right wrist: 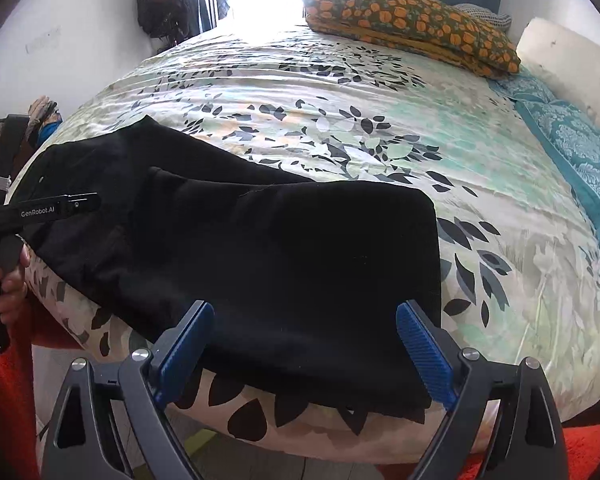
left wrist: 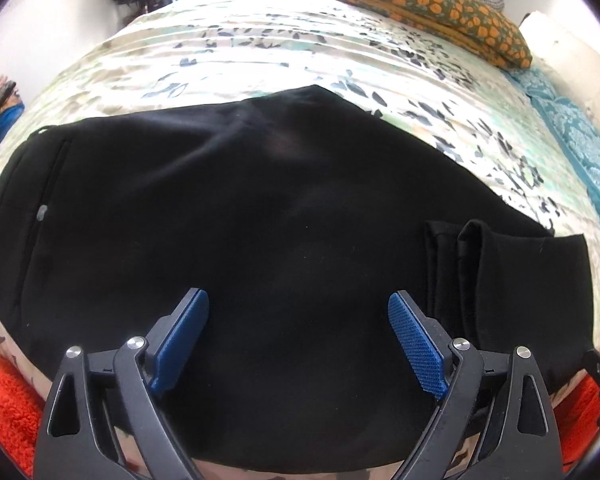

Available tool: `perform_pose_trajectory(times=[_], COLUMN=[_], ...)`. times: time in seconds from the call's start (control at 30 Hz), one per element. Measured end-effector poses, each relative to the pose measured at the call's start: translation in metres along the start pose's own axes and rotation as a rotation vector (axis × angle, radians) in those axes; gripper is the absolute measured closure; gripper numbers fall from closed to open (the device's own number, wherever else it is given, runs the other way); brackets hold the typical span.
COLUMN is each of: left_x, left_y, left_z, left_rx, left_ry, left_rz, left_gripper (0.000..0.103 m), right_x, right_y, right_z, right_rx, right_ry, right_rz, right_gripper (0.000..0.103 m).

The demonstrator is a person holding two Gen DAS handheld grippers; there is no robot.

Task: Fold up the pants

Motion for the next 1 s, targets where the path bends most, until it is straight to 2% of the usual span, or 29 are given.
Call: perform_pose_trajectory(times=[0.13, 0.37, 0.53, 0.73, 0.9, 1.0], left_x=[-0.009, -0.011, -0.012, -0.011, -0.011, -0.012], left_y=[-0.009, -0.007, -0.008, -0.009, -0.010, -0.009], left_z=[-0.007, -0.008, -0.008, -0.009, -0.010, -0.009], left_rx=[0.087, 0.102, 0.112, 0.116, 0.114, 0.108], left_ry=[-0.006, -0.002, -0.005, 0.002, -0.001, -0.017], left_rz=[-0.124, -0.107, -0.116, -0.116, -0.116, -0.121], left_gripper=[0.002, 0.000, 0.000, 0.000, 0.000, 0.000], right_x=[-0.002, -0.008, -0.008, 0.003, 0.017, 0.021], right_y=[0.011, 0.036, 0.042, 0.041, 0.040, 0.055], right_z=[-0.004, -0.006, -0.005, 0.004, -0.001, -0.005], right_rx=[0.029, 0.053, 0.040, 0.042, 0.051, 0.066], right_ry=[0.005, 0.019, 0.007, -0.049, -0.035, -0.032], right_rz=[0.030, 0.115, 0.150, 0.120, 0.016, 0.034], right_gripper=[0.011, 0.011, 0.011, 0.011, 0.011, 0.011])
Point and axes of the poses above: each gripper's, at about its wrist camera, not at the fingertips, and z roughly against the way its jaws point, y to its left, x to its top, the point moved 8 cm from there along -z, roughly the way its jaws point, and after that the axes turned 2 degrees about -y, right-handed, at the moved point
